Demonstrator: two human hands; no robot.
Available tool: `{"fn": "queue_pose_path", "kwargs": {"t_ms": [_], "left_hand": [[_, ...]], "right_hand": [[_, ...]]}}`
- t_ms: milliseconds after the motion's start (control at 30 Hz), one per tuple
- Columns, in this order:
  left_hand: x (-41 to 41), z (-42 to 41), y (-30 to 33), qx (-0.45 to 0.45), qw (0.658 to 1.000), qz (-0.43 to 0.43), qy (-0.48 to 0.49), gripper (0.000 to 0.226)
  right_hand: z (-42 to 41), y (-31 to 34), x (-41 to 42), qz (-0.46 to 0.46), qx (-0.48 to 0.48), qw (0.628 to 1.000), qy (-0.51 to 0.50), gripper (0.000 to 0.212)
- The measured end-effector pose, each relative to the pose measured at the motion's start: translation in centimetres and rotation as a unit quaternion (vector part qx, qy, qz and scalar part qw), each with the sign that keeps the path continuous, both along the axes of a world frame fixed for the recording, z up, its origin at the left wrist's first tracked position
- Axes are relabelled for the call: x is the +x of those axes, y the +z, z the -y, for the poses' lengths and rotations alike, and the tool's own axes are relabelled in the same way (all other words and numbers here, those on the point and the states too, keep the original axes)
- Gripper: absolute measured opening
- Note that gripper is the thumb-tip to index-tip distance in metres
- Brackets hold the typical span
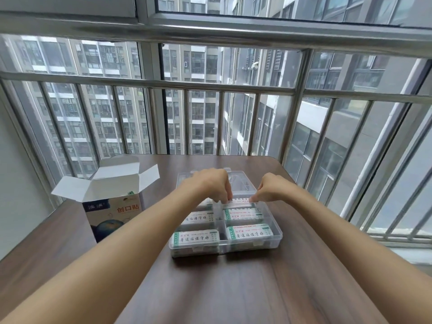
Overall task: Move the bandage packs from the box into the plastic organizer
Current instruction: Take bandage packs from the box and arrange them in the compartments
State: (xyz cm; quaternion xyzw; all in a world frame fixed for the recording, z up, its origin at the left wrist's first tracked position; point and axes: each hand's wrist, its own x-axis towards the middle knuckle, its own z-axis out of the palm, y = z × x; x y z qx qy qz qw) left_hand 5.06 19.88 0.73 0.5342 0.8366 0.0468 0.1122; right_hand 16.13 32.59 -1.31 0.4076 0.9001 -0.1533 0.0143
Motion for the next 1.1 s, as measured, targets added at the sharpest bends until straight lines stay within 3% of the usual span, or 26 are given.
{"fn": "queue_pose_path", "kwargs": {"t_ms": [167,300,467,600,700,800,867,933,967,1000,1100], "left_hand": [[0.1,0.5,0.1,0.045,0.999,0.011,0.014,0.025],[0.4,4.1,1.5,0.202,0.979,0.027,0.026,0.018],[-1.0,13.1,2.4,0.425,0.892,-0.079,0.133,0.015],[-3.5,18.4,0.5,0.516,0.806,-0.136,0.256,0.025],[-5.0,19.9,-1.5,0.533,0.77,-0.105,0.334,0.062],[-6.0,20.5,-3.2,0.53,0.748,0.049,0.397,0.084],[-6.0,20.7,-3.5,0.53,0.721,0.211,0.393,0.059],[-5.8,20.6,-3.9,0.551,0.704,0.299,0.332,0.014],[-5.7,20.8,-4.0,0.561,0.713,0.297,0.3,0.008],[-5.4,20.9,-4.1,0.561,0.73,0.277,0.276,0.016],[-5.3,20.8,-5.1,0.579,0.752,0.227,0.218,0.013]], "right_hand": [[0.6,0.6,0.5,-0.015,0.037,0.999,-0.011,0.039],[1.8,2.0,2.2,-0.092,0.075,0.993,0.004,0.03],[7.0,3.8,2.4,-0.211,0.055,0.971,0.1,0.025],[13.1,4.1,-0.8,-0.307,0.023,0.927,0.215,0.021],[17.1,3.2,-4.5,-0.341,0.04,0.893,0.292,0.026],[19.4,1.3,-7.7,-0.272,0.162,0.884,0.343,0.033],[19.9,0.3,-8.8,-0.279,0.23,0.861,0.357,0.019],[19.7,-0.1,-8.9,-0.309,0.241,0.849,0.355,0.01],[19.6,0.0,-8.9,-0.314,0.234,0.846,0.362,0.008],[19.3,0.1,-8.8,-0.307,0.227,0.846,0.371,0.006],[18.7,0.8,-7.7,-0.227,0.242,0.859,0.39,0.012]]}}
